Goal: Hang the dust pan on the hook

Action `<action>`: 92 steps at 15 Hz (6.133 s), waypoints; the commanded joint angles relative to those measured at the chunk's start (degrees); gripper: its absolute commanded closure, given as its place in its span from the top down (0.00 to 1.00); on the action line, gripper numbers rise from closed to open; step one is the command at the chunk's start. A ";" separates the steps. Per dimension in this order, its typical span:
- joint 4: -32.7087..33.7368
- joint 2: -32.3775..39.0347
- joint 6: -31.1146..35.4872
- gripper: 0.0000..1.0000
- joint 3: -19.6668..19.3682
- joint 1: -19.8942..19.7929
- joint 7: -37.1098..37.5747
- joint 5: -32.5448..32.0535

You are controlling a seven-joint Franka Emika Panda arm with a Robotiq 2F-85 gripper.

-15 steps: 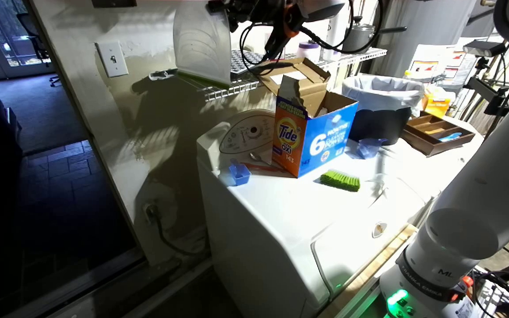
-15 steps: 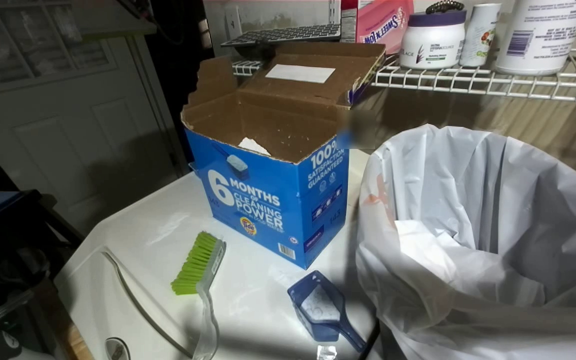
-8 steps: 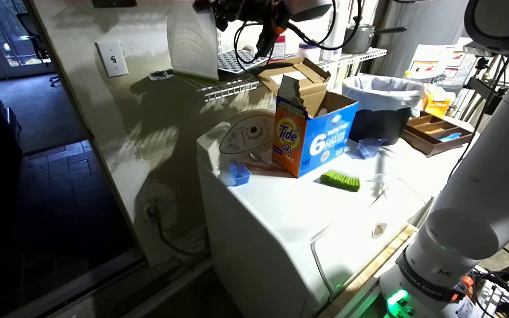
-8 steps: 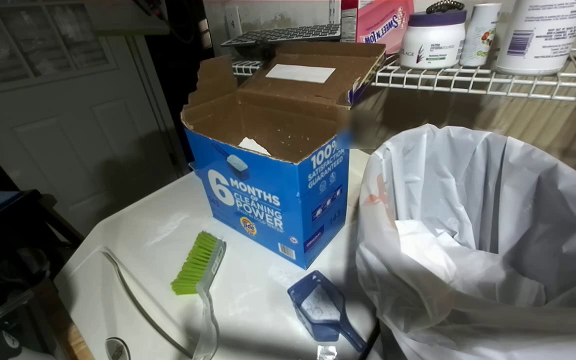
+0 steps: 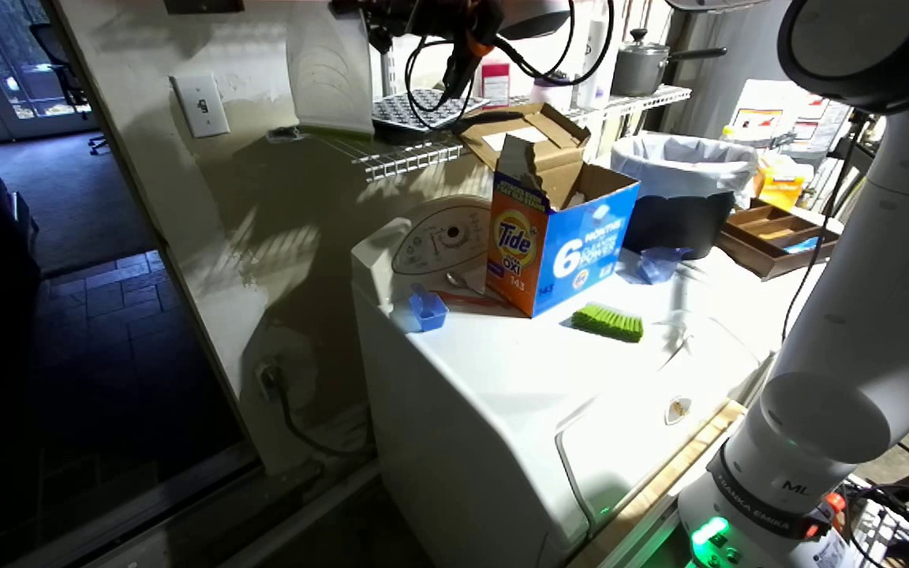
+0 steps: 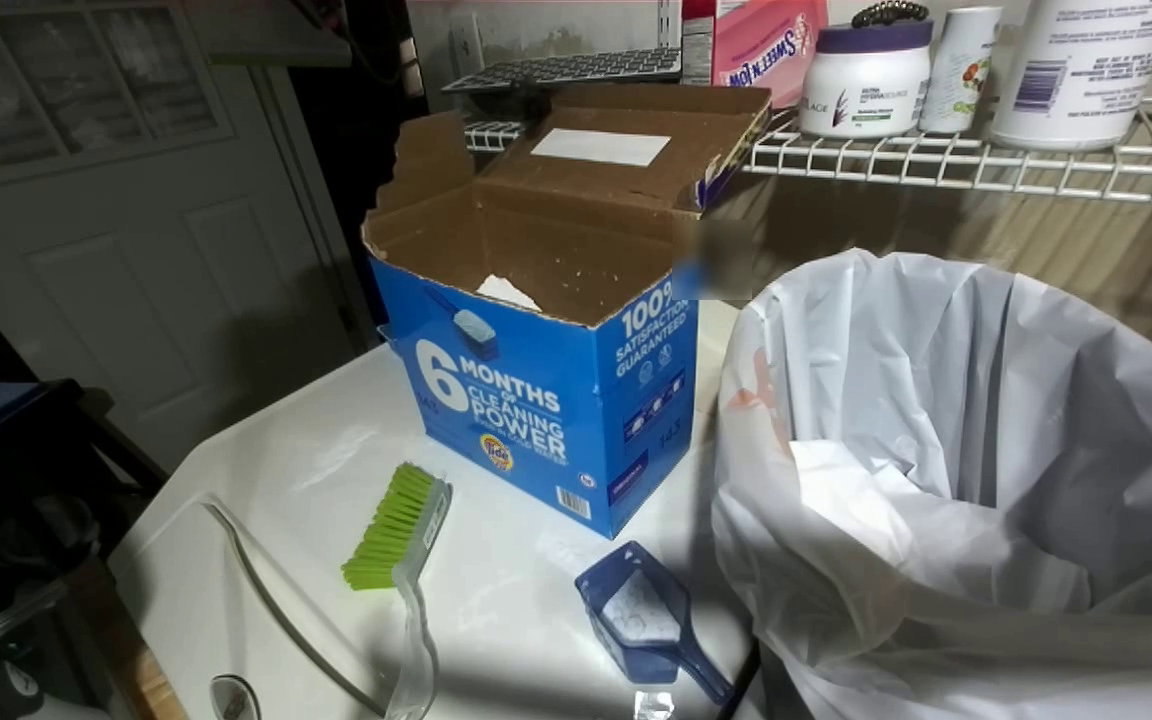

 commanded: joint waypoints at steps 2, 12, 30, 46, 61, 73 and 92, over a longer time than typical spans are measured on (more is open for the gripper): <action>4.09 3.00 1.76 0.02 0.66 -0.16 2.76 2.16; 6.44 4.75 3.83 0.02 0.95 -0.22 4.57 2.48; 9.18 7.30 5.37 0.02 1.65 -0.22 6.96 2.44; 7.60 6.07 5.78 0.02 1.41 -0.21 5.91 0.94; 6.57 5.00 5.53 0.02 1.01 -0.43 4.79 -0.95; 5.85 4.08 5.71 0.02 0.68 -0.64 3.84 -1.71; 4.67 3.98 5.97 0.02 0.29 -1.15 4.42 -1.68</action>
